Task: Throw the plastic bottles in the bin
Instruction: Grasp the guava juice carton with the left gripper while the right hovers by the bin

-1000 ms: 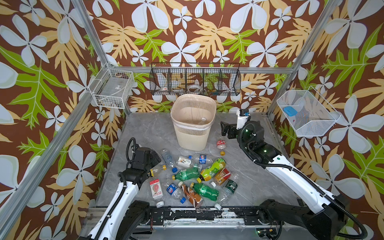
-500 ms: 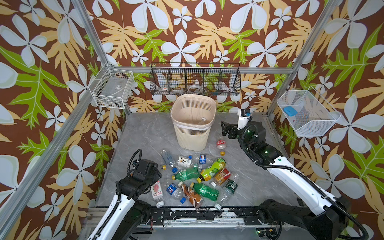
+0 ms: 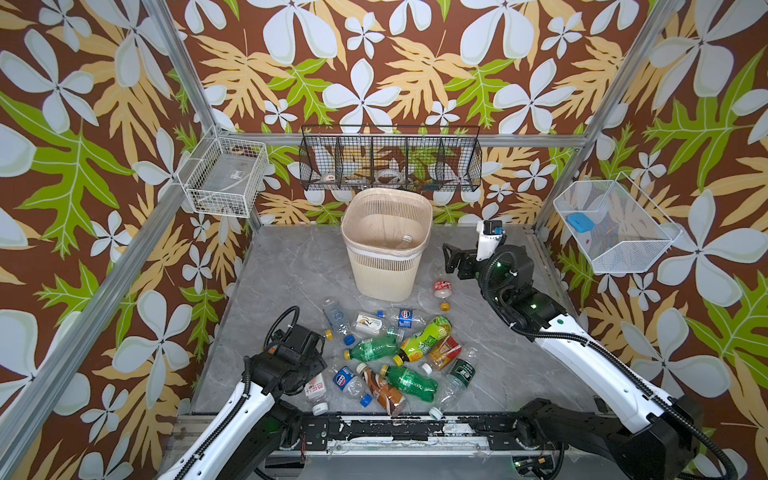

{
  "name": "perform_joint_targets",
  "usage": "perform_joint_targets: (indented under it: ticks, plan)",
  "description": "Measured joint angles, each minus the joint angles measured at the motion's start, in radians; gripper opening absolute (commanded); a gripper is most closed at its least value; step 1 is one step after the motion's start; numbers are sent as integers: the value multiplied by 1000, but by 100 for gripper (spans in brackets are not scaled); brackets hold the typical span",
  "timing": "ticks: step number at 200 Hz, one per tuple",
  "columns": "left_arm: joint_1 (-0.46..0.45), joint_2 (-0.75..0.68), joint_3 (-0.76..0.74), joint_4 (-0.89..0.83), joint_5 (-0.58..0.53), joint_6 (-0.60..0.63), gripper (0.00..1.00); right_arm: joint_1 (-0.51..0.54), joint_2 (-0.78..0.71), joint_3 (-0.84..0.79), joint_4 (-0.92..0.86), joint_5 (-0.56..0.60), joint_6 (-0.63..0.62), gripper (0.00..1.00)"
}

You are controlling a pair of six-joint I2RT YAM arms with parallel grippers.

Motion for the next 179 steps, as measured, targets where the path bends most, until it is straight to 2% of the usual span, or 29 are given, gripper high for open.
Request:
perform_joint_targets:
  ticks: [38, 179]
  plan:
    - [-54, 32, -52, 43, -9, -51, 72, -9, -11, -3, 0, 0, 4, 100]
    - [-57, 37, -123, 169, -2, -121, 71, -18, -16, -26, 2, -7, 6, 100]
